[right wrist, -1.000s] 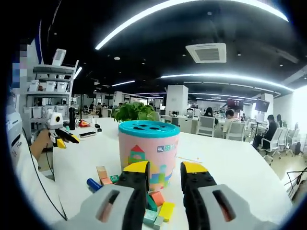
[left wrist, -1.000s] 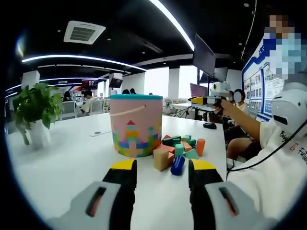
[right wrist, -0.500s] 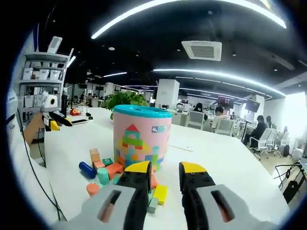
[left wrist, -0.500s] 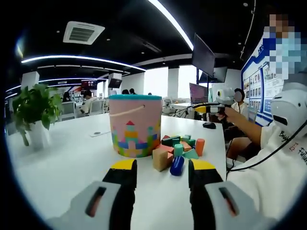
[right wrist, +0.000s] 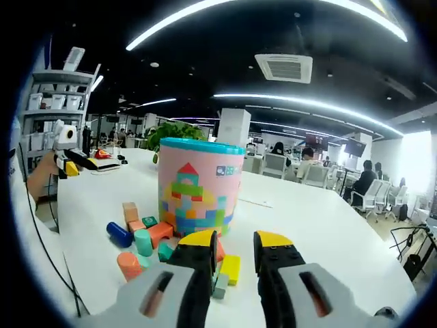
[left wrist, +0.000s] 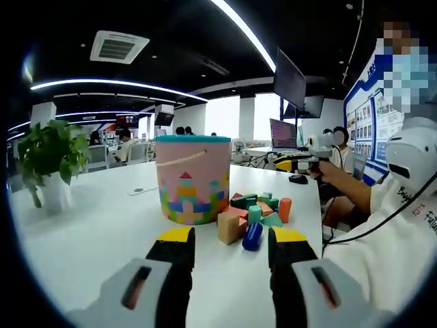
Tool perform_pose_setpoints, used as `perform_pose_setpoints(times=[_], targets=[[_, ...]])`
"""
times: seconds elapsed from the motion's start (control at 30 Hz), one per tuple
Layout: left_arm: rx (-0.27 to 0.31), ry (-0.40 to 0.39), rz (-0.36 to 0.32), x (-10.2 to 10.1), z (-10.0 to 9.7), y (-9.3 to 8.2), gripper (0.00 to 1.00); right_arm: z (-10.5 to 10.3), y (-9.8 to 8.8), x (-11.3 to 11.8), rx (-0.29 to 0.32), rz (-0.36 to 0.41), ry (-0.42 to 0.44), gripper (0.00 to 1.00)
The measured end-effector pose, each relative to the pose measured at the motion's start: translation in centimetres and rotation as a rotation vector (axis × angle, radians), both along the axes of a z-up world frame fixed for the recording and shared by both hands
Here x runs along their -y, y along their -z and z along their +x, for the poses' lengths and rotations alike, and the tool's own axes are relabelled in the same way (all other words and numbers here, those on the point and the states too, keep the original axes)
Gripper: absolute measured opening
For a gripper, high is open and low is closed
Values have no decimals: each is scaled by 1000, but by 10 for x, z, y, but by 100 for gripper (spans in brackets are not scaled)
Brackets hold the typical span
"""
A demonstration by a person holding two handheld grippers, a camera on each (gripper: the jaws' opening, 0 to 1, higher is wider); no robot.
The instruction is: Arrange the toys in the designated storage area by placing each visible toy with the group until no toy remains scattered across the table.
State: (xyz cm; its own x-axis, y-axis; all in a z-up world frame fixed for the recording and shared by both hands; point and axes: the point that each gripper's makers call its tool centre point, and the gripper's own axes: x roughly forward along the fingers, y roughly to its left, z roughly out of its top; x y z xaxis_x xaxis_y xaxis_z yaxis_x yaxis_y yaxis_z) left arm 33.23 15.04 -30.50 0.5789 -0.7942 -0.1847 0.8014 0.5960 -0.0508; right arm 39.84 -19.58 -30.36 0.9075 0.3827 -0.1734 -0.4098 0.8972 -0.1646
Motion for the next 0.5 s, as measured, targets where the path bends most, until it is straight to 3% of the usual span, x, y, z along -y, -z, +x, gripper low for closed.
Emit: perform_pose_setpoints(times=[0.1, 0.4, 0.5], targets=[[0, 4, 5, 2, -1, 1, 44, 2, 11, -1, -42, 19, -1, 21], [-3, 3, -2, 1, 0, 1, 44, -3, 19, -5, -39, 17, -2, 19], [-3, 3, 1, 1, -1, 1, 44, -4, 33, -4, -63, 37, 5, 19]])
